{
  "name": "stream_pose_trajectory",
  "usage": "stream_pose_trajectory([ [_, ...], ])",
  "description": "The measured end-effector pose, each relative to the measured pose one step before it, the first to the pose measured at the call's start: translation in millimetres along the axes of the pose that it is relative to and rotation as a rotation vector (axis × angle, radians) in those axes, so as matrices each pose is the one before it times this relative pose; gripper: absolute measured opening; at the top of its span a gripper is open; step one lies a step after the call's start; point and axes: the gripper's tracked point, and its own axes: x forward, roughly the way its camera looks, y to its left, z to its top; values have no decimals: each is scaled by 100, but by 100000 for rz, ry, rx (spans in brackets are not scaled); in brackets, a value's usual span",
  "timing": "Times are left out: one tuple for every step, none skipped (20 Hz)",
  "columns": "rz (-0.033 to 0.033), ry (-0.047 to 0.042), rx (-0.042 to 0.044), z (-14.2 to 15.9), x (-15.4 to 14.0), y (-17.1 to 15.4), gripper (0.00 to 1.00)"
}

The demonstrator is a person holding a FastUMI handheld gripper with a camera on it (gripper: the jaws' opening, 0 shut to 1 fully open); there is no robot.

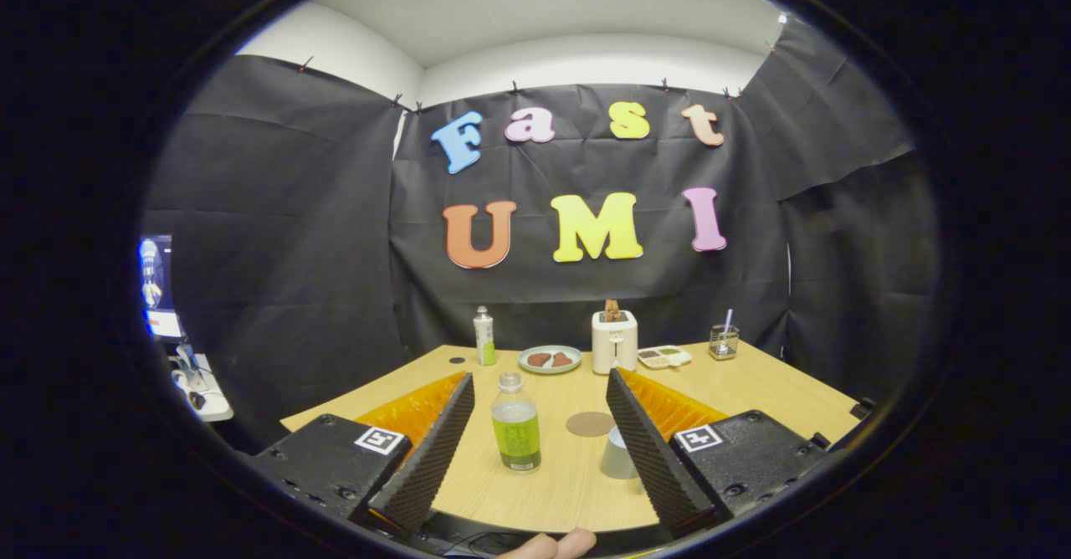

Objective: Take the bottle from table, then pour the juice into the cup, finally place the bottle on the coaster

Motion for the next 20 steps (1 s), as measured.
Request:
stream_pose_trajectory([
  [489,372,-237,-275,493,509,100],
  [206,475,-277,-408,520,225,100],
  [260,670,-203,-464,585,336,100],
  [384,1117,-170,-651,751,461,100],
  [826,1316,-86,-606,784,468,100],
  [1232,1552,-64,-850,837,502,100],
  [906,1402,168,-640,673,380,100],
  [-602,771,590,-492,608,39,100],
  [-726,390,539,-328,611,10,100],
  [-580,349,368,-481,662,119,100],
  [-568,491,178,-398,683,9,100],
  [-908,449,105,-540,694,17,100],
  [-1171,732,9,-474,670,-81,100],
  [-1229,1070,18,-637,833,-12,100],
  [-1142,1144,-331,-556,818,-27,100],
  [-1627,1167,-630,-583,866,-65,100],
  [-1731,1218,-576,-479,813,-190,100],
  [-1431,1189,-624,-545,793,-98,100],
  [-1029,875,-528,-418,718,49,100],
  [-1132,460,-704,-303,756,132,100],
])
